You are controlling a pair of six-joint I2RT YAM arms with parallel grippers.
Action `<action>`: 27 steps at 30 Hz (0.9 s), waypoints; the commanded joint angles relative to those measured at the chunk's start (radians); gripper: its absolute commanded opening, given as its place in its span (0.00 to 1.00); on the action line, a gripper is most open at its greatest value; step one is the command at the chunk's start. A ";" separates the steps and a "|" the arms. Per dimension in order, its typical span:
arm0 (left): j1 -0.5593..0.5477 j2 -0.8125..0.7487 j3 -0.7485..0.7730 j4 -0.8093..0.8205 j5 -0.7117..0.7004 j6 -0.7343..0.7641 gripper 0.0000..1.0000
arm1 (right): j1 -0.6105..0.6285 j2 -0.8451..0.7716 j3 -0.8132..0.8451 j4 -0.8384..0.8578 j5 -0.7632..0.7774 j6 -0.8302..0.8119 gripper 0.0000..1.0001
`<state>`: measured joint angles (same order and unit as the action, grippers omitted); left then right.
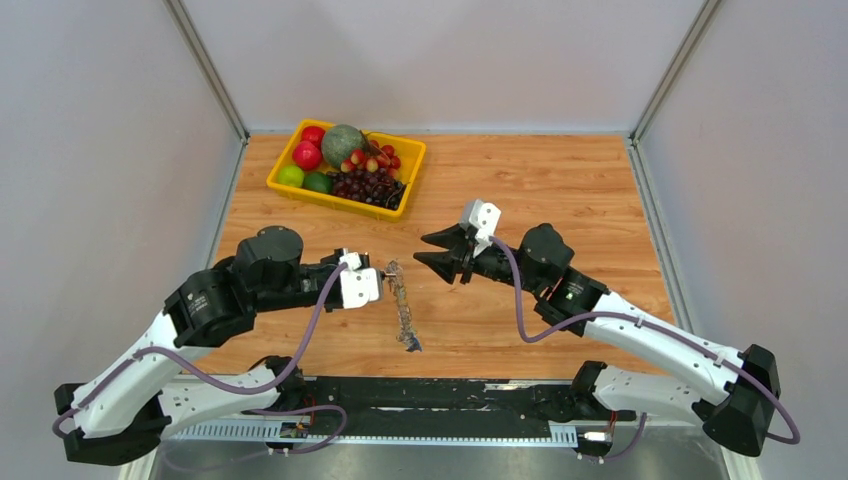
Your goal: Remove the keys from the keyring
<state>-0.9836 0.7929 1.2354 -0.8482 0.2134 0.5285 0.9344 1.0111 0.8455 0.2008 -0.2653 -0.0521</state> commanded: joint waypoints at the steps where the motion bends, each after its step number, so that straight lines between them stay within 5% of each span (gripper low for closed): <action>1: -0.003 0.016 0.108 -0.019 0.003 0.063 0.00 | -0.002 0.016 -0.015 0.094 -0.068 -0.112 0.41; 11: -0.003 0.120 0.152 -0.111 -0.250 -0.076 0.00 | -0.002 -0.093 -0.112 0.106 -0.029 -0.050 0.42; 27: -0.004 0.304 0.288 -0.306 -0.349 -0.375 0.00 | -0.002 -0.223 -0.198 0.075 -0.070 0.028 0.44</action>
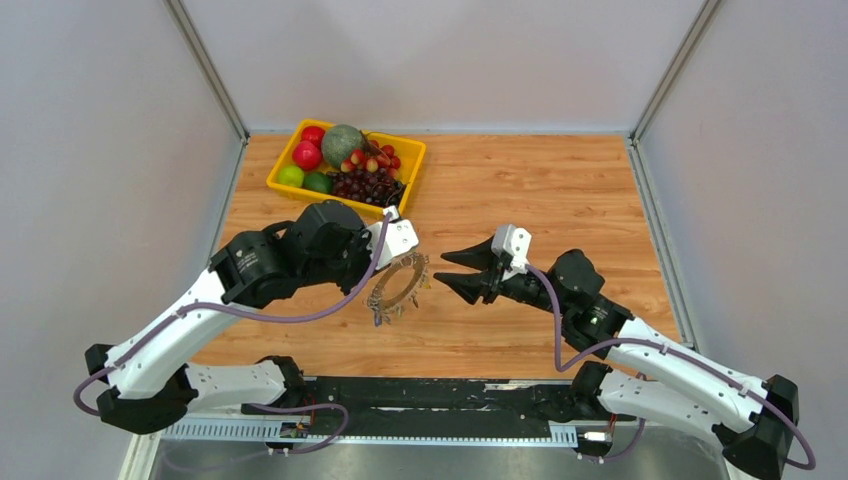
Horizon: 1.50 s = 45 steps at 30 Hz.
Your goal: Remove the keys from the keyring
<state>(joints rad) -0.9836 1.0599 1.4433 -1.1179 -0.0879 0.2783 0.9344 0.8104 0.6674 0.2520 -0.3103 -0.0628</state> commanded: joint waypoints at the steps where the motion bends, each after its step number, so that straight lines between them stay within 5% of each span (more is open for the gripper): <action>1: -0.003 0.048 0.090 -0.045 -0.054 -0.153 0.00 | -0.001 -0.026 -0.026 0.025 -0.026 0.045 0.44; 8: -0.003 0.176 0.220 -0.146 -0.055 -0.268 0.00 | -0.002 -0.031 -0.078 0.033 -0.006 0.054 0.42; 15: -0.003 0.208 0.260 -0.161 -0.031 -0.323 0.00 | -0.002 0.064 -0.066 0.044 0.019 0.045 0.00; 28: -0.003 0.202 0.274 -0.159 -0.011 -0.319 0.00 | -0.003 0.215 -0.022 0.085 -0.040 0.126 0.00; 42: -0.003 0.195 0.274 -0.148 0.025 -0.318 0.00 | -0.021 0.345 0.086 0.086 0.082 0.041 0.00; 45: -0.003 0.199 0.275 -0.155 0.017 -0.331 0.00 | -0.023 0.309 0.071 0.085 0.075 0.038 0.07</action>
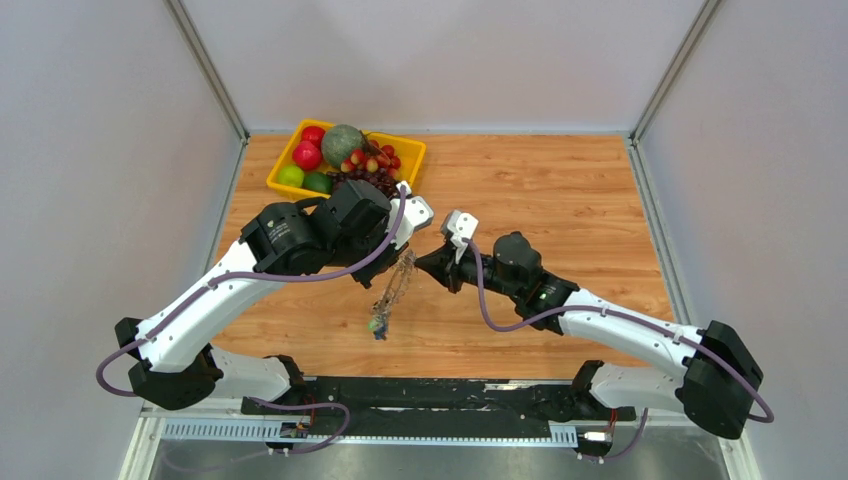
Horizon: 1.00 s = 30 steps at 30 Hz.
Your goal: Remove the keys from the keyring
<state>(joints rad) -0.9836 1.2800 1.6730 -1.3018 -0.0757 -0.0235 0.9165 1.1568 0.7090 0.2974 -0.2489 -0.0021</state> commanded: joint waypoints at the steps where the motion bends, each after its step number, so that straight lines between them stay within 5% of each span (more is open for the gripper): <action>1: -0.004 -0.019 0.046 0.028 0.003 -0.031 0.00 | -0.006 -0.054 0.018 0.041 0.011 -0.026 0.10; 7: -0.003 -0.003 0.053 0.021 -0.013 -0.055 0.00 | -0.006 -0.199 -0.054 0.037 -0.046 -0.048 0.27; 14: -0.003 0.036 0.097 -0.016 -0.004 -0.103 0.00 | -0.001 -0.307 -0.119 0.094 -0.229 -0.056 0.35; 30: -0.004 0.075 0.135 -0.038 0.031 -0.165 0.00 | 0.085 -0.154 -0.044 0.153 -0.217 -0.043 0.38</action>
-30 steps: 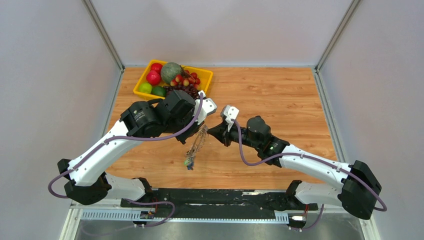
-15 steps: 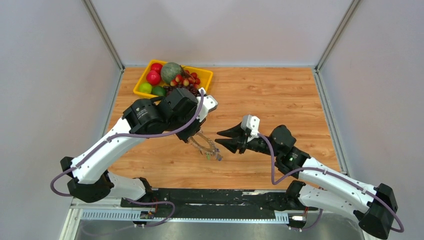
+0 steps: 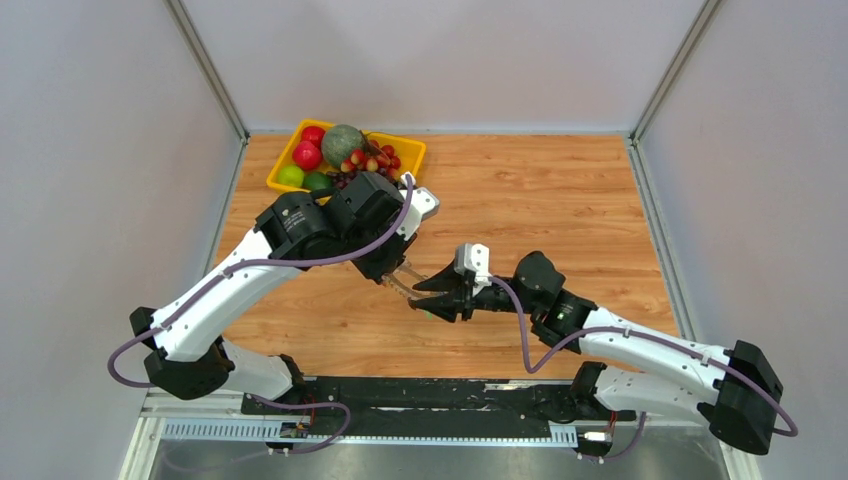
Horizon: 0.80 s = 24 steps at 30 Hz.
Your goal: Remove the keys from the keyring
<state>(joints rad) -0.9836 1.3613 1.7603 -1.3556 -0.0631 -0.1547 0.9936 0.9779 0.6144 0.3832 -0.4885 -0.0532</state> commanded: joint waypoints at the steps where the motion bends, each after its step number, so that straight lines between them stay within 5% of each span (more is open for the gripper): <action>1: -0.003 -0.006 0.048 0.015 0.022 -0.037 0.00 | 0.008 0.037 0.056 0.072 0.030 0.007 0.38; 14: -0.003 -0.012 0.057 -0.006 0.057 -0.070 0.00 | 0.006 0.130 0.079 0.053 0.161 -0.006 0.38; 24: -0.002 -0.007 0.057 -0.022 0.188 -0.152 0.00 | 0.006 0.075 -0.034 0.223 0.110 -0.047 0.37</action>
<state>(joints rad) -0.9833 1.3624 1.7683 -1.3891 0.0433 -0.2409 0.9974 1.0912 0.6155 0.4828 -0.3542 -0.0753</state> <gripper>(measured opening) 0.007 0.374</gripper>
